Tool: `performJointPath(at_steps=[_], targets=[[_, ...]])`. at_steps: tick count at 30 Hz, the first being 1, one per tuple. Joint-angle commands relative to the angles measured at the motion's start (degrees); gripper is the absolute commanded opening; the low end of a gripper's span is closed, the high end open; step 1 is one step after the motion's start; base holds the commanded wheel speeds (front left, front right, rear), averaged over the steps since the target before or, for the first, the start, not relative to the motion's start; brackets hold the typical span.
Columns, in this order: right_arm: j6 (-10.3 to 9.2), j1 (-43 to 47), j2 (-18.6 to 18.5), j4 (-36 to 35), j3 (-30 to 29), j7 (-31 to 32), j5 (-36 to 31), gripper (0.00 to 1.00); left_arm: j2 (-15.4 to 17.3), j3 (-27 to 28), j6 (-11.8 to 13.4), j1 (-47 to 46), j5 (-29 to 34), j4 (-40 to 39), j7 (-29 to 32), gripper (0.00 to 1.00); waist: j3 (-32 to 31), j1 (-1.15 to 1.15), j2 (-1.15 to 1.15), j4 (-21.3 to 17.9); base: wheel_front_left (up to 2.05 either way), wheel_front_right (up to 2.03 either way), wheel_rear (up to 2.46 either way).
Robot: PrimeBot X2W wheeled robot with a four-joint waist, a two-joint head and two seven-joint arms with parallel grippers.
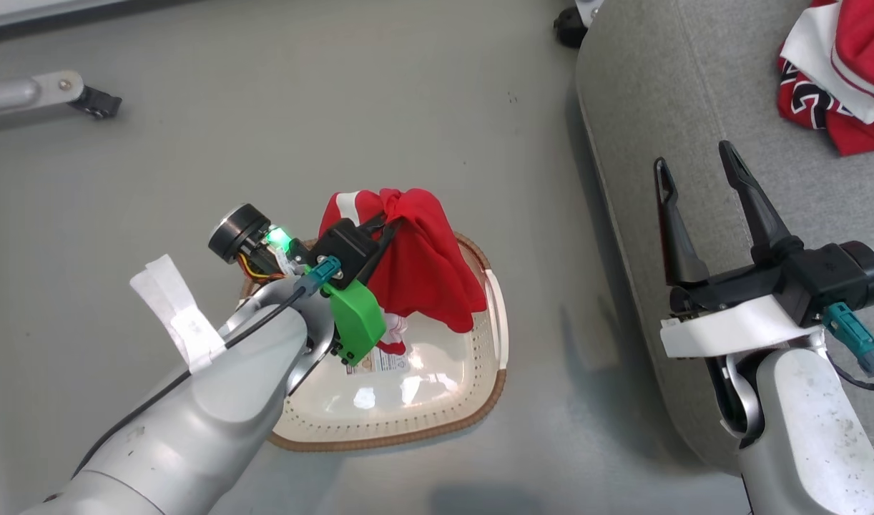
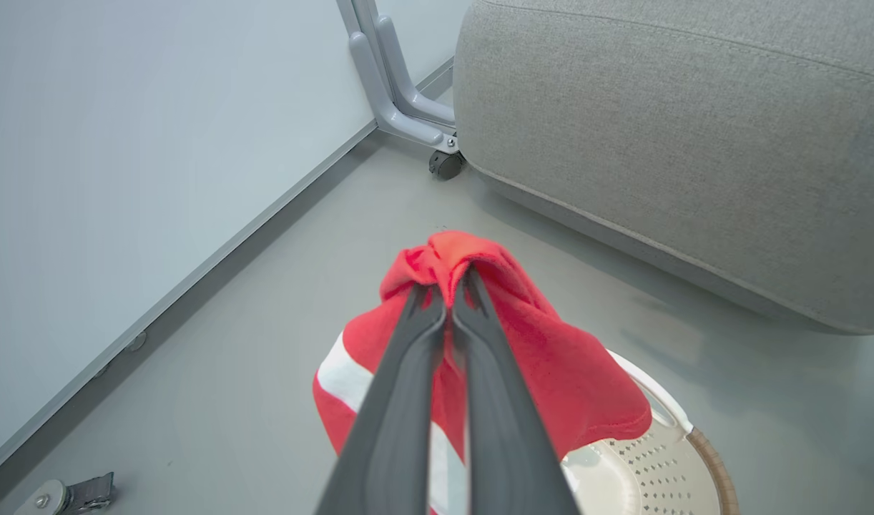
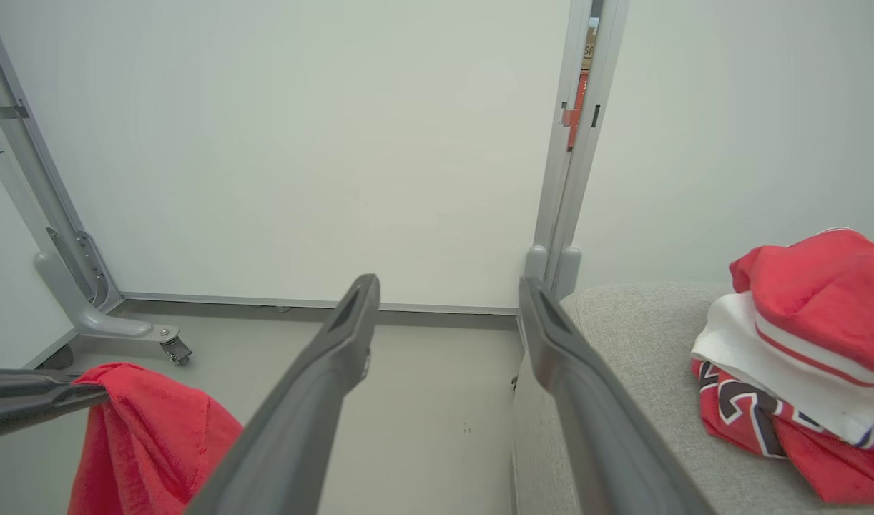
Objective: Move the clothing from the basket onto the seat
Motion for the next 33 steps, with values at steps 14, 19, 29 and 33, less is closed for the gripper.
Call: performJointPath(at_steps=[14,19,29,33], targets=[[-0.06,4.84,-0.17,1.08,-0.39,-0.13,1.38,1.00,-2.09,14.86,0.68,6.16,5.24,-14.93,-0.20,0.00,-10.30,0.00,0.00,1.19,0.00,0.00,0.00],[-0.06,5.99,-0.17,1.19,-0.68,-0.14,1.70,1.00,-3.60,18.63,0.16,6.93,6.79,-19.14,-0.20,0.00,-12.25,0.00,0.00,1.41,0.00,0.00,0.00],[-0.06,7.47,-0.17,1.29,-0.88,-0.14,2.33,1.00,-5.82,21.66,-1.04,7.28,9.66,-23.63,-0.20,0.00,-14.37,0.00,0.00,1.78,0.00,0.00,0.00],[-0.06,8.05,-0.17,1.28,-1.00,-0.14,2.61,1.00,-6.08,22.07,-1.50,7.78,10.21,-24.13,-0.20,0.00,-14.89,0.00,0.00,1.74,0.00,0.00,0.00]])
